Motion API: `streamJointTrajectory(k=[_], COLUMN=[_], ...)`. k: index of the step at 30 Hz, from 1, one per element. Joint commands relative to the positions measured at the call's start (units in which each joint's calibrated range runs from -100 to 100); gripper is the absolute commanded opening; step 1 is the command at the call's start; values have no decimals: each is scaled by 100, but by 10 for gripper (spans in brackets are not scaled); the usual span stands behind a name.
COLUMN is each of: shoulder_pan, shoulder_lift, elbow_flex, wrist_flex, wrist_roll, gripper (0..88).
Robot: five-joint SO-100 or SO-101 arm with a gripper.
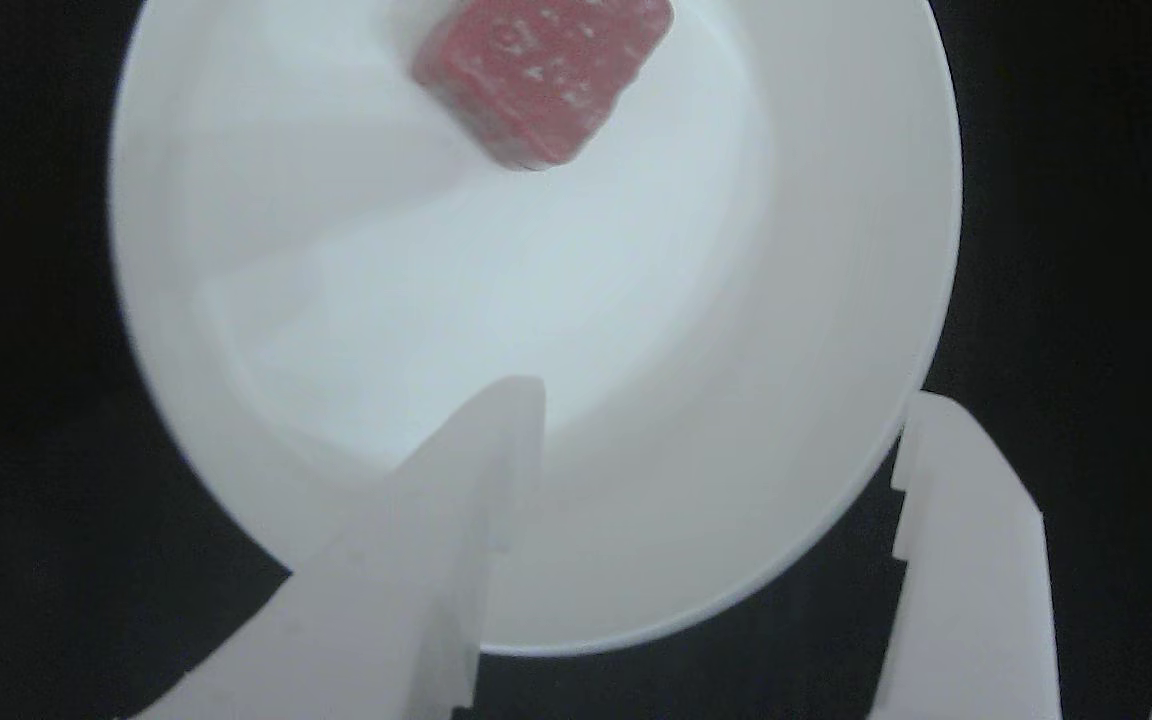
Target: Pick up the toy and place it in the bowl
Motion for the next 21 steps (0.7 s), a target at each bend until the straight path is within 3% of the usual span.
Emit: streamJointTrajectory(k=[1, 5, 14, 21], shoulder_pan=[538, 1441, 3968, 5030], shoulder_lift=[-221, -946, -2905, -3555], elbow_flex=[-398, -605, 206, 1540], wrist_flex=[-186, -262, -626, -922], wrist_roll=[12, 211, 988, 1223], gripper=[101, 24, 22, 22])
